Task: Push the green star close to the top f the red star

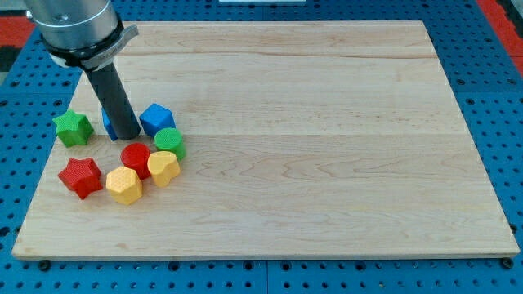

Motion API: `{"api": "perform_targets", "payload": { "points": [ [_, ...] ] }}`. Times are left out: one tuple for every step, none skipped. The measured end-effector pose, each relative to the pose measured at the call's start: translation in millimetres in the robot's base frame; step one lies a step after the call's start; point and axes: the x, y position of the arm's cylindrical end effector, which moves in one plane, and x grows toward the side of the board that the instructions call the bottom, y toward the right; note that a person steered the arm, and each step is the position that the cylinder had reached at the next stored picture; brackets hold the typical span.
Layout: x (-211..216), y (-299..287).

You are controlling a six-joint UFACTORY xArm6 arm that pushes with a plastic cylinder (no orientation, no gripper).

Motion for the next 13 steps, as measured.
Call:
{"api": "perform_targets", "payload": {
  "points": [
    [-6, 1],
    [-28, 14],
    [-49, 3],
    [-64, -1],
    [-62, -52],
    [-41, -103],
    [-18, -113],
    [-13, -103],
    [-14, -106],
    [-24, -109],
    [-30, -110],
    [-35, -110],
    [-34, -107]
  ]
}}
